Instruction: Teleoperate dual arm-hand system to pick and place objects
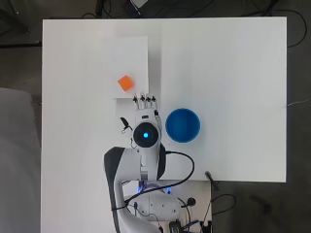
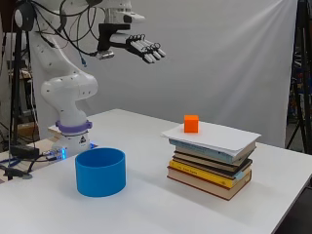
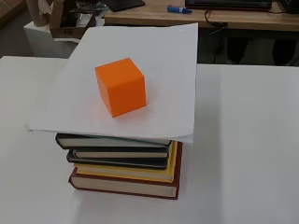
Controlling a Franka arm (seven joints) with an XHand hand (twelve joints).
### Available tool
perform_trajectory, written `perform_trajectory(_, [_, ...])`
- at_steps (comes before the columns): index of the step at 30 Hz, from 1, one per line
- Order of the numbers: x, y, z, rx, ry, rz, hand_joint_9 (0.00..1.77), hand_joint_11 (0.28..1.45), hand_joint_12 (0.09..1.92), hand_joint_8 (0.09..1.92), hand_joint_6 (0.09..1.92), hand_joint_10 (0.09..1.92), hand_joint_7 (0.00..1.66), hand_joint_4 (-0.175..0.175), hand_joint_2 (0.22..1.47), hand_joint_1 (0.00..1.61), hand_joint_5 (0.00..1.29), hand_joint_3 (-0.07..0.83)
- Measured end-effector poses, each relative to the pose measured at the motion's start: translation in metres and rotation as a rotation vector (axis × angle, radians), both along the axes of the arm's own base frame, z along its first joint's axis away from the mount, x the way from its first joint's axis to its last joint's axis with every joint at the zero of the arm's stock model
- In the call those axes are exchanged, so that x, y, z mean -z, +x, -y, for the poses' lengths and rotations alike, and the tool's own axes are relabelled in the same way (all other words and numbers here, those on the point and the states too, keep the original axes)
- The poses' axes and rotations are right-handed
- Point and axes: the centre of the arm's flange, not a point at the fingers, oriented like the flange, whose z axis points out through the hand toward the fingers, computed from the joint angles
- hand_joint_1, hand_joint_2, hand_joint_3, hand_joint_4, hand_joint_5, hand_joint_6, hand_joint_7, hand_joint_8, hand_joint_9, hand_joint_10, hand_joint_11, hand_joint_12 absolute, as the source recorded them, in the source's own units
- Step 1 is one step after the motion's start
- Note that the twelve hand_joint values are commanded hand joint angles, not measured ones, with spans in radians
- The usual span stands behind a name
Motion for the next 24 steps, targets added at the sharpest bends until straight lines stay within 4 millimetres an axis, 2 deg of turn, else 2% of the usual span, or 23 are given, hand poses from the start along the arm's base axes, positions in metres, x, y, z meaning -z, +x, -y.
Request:
perform_trajectory(6, [-0.028,0.061,0.057,-0.029,0.052,0.013,0.5,0.49,0.09,0.09,0.09,0.09,0.4,0.07,0.99,0.04,0.3,-0.021])
perform_trajectory(8, [-0.034,0.073,0.068,-0.032,0.051,0.03,0.49,0.49,0.09,0.09,0.09,0.09,0.39,0.068,0.97,0.07,0.31,-0.021])
perform_trajectory(10, [-0.032,0.078,0.072,-0.03,0.05,0.04,0.48,0.49,0.09,0.09,0.09,0.09,0.39,0.067,0.95,0.08,0.32,-0.022])
perform_trajectory(13, [-0.009,0.087,0.07,-0.03,0.065,0.023,0.48,0.49,0.09,0.09,0.09,0.09,0.38,0.069,0.94,0.07,0.32,-0.021])
perform_trajectory(17, [0.025,0.104,0.057,-0.034,0.094,0.001,0.46,0.49,0.09,0.09,0.09,0.09,0.35,0.073,0.91,0.01,0.3,-0.021])
perform_trajectory(19, [0.042,0.102,0.047,-0.034,0.11,-0.002,0.47,0.49,0.09,0.09,0.09,0.09,0.35,0.073,0.89,0.0,0.29,-0.021])
perform_trajectory(24, [0.082,0.099,0.018,-0.012,0.123,0.009,0.54,0.51,0.09,0.09,0.09,0.09,0.45,0.081,0.93,0.04,0.31,-0.007])
